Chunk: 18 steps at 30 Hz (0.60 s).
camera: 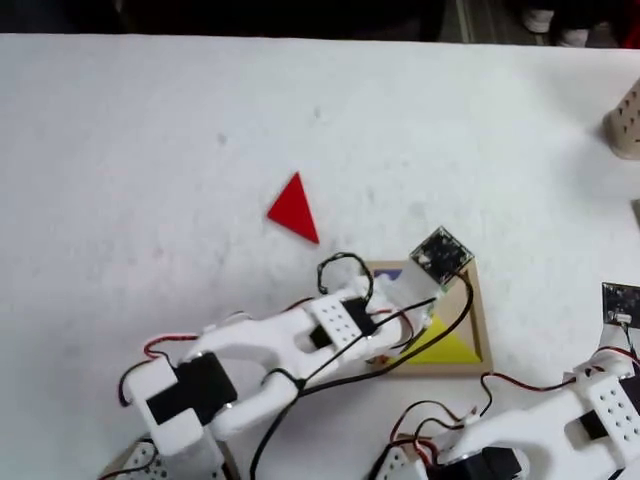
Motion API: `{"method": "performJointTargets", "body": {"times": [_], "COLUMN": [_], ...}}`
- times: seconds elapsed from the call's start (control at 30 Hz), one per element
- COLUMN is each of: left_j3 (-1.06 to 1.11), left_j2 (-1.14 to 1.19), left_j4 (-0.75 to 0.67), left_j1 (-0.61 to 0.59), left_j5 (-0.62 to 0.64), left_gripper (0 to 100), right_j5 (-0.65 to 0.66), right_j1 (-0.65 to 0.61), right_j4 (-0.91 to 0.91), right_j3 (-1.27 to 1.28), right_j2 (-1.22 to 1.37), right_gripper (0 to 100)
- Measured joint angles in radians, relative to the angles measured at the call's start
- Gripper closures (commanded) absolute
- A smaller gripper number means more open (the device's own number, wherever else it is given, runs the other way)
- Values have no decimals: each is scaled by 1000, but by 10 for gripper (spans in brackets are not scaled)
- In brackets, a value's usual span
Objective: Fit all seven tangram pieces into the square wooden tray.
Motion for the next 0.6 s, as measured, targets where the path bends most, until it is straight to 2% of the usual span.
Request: {"method": "performJointTargets", "body": {"times": [0.17,0.6], "left_j3": [-23,-23], "left_j2": [2,-60], "left_j4": [48,51], "left_j1": [2,3], "left_j5": [0,0], "left_gripper": [980,980], "right_j5": [3,52], "right_j1": [17,46], "right_j4": [0,0], "right_j3": [0,0], "right_j2": [0,0], "right_gripper": [982,982]}}
